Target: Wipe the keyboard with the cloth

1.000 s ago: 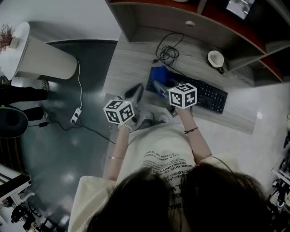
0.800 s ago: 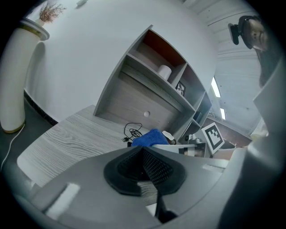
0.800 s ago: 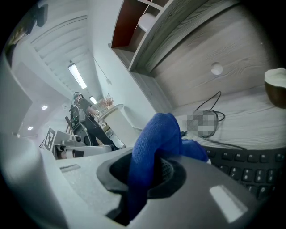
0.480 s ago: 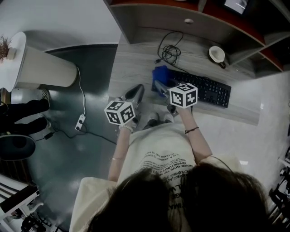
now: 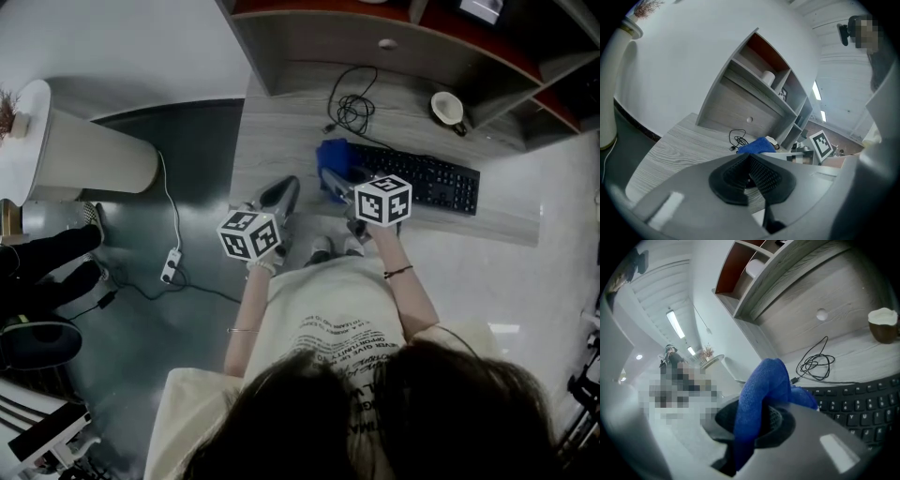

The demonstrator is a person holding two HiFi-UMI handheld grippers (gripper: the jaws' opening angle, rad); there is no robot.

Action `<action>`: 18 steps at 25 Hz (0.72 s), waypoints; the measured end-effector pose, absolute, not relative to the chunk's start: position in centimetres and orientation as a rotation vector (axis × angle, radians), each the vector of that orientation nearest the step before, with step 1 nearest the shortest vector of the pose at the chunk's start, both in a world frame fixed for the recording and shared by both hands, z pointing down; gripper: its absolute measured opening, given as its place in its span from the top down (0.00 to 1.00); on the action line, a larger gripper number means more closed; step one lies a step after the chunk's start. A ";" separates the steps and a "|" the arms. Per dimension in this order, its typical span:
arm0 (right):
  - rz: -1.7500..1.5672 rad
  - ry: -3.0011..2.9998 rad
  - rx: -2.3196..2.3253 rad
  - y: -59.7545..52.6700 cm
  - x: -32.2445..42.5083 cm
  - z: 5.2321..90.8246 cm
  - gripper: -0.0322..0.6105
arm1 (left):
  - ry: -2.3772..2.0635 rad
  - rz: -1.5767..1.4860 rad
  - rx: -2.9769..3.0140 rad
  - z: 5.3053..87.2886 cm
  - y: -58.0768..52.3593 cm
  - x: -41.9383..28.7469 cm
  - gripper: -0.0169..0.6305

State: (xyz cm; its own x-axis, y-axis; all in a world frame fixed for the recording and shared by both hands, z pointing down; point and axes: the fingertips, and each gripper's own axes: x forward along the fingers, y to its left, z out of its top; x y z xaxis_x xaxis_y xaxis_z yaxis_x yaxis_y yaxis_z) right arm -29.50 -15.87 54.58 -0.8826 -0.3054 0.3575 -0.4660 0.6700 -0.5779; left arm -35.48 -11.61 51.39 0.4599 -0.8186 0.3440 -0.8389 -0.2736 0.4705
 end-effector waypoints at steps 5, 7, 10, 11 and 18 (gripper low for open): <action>0.973 -2.721 0.654 -15.5 -29.5 53.2 0.86 | -1.344 0.052 2.176 50.6 -11.8 -35.6 0.99; 0.946 -2.752 0.670 -15.4 -29.3 52.6 0.86 | -1.333 0.052 2.202 50.3 -11.9 -35.4 0.99; 0.901 -2.783 0.688 -15.2 -28.7 51.9 0.86 | -1.318 0.053 2.230 50.0 -12.0 -35.0 0.99; 0.888 -2.792 0.689 -15.2 -28.5 51.8 0.86 | -1.316 0.052 2.236 49.9 -12.1 -34.9 0.99; 0.746 -2.885 0.640 -14.9 -27.2 48.7 0.86 | -1.379 0.031 2.278 47.9 -12.5 -34.0 0.99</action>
State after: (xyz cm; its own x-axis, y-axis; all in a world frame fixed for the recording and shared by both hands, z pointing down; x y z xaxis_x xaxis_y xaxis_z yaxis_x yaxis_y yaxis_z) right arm -27.19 -14.95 48.65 -0.9075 -0.3740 0.1910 -0.4197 0.7924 -0.4427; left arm -34.00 -12.55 47.89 0.4937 -0.8307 0.2571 -0.8414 -0.3816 0.3827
